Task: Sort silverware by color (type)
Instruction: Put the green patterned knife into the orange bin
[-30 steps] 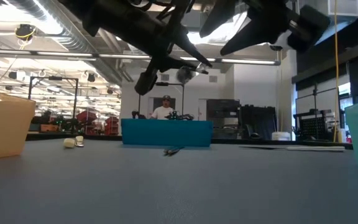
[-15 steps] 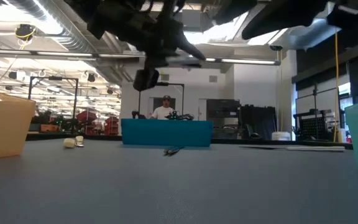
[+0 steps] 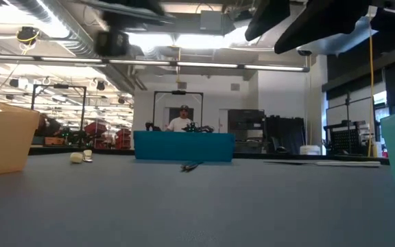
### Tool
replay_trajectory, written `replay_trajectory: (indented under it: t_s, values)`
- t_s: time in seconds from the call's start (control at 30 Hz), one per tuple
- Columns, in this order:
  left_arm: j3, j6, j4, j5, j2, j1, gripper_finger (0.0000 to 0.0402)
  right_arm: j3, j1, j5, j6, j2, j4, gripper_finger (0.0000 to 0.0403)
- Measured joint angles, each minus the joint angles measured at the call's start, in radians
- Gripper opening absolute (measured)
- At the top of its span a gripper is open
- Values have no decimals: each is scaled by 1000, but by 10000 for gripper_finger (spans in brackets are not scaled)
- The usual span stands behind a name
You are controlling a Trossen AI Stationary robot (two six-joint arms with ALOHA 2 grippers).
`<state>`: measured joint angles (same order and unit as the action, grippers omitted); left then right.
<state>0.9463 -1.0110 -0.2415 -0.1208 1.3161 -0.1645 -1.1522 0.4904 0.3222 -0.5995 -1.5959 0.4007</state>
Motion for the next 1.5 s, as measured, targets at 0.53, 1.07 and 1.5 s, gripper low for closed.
replay_trajectory:
  t_s: [0.53, 1.07, 1.5]
  values:
    - [0, -269, -433, 227, -58, -358, 30, 0, 0, 2, 1, 0, -2, 177]
    - [-145, -585, -506, 336, -58, -517, 30, 0, 0, 1, 1, 0, -3, 177]
    - [-299, -587, -330, 311, -57, -517, 38, 0, 0, 0, 0, 0, -3, 177]
